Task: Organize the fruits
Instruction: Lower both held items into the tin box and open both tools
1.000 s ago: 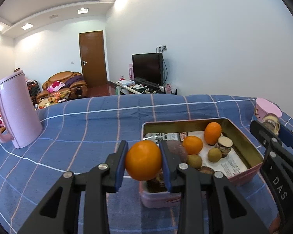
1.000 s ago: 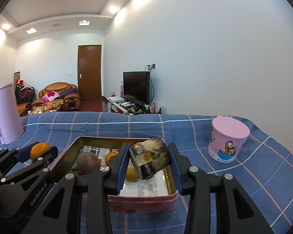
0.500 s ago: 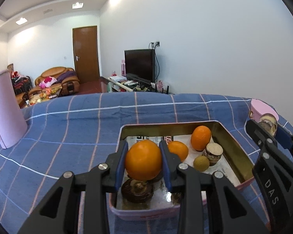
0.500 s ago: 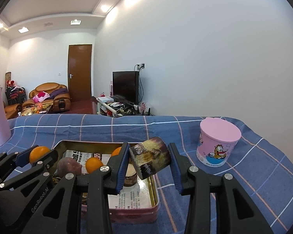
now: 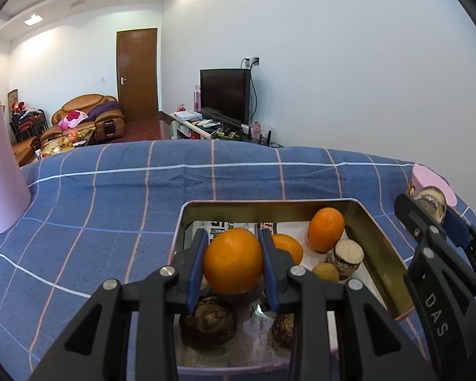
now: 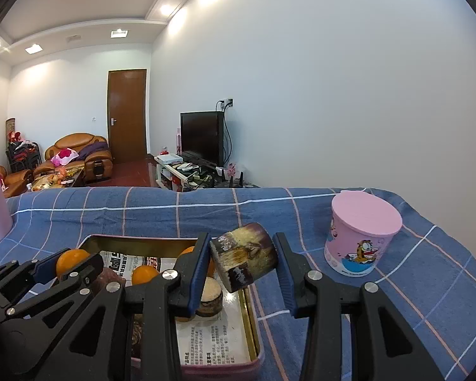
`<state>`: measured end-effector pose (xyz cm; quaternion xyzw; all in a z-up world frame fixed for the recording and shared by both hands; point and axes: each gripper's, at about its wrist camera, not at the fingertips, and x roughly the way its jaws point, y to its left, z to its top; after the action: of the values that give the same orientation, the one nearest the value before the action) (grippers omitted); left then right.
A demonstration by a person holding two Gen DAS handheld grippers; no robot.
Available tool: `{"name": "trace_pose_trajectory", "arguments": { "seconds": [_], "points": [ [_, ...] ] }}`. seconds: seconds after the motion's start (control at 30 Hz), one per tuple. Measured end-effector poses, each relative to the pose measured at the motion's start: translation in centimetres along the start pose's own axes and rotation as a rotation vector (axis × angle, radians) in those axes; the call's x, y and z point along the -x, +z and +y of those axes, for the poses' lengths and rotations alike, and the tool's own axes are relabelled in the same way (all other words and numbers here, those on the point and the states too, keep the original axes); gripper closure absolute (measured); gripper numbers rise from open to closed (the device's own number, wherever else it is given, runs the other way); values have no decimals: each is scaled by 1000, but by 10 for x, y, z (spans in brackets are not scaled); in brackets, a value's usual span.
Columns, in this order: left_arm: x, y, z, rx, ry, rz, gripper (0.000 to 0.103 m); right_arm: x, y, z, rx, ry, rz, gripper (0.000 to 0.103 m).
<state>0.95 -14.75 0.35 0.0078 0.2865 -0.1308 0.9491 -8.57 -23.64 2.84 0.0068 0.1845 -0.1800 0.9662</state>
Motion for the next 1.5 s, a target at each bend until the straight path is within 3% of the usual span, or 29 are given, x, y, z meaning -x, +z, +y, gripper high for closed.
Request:
{"name": "trace_pose_trajectory", "arguments": {
  "seconds": [0.4,0.77,1.07,1.5],
  "points": [
    [-13,7,-5,-10,0,17,68,-20,4,3,-3,51,50,61],
    [-23,12,1,5,7,33,68,-53,4,8,-8,204,188,61],
    [-33,15,3,13,4,79,69,-69,0,8,-19,263,253,61],
    [-33,14,9,35,4,79,69,-74,-4,8,-48,361,276,61]
  ]
}}
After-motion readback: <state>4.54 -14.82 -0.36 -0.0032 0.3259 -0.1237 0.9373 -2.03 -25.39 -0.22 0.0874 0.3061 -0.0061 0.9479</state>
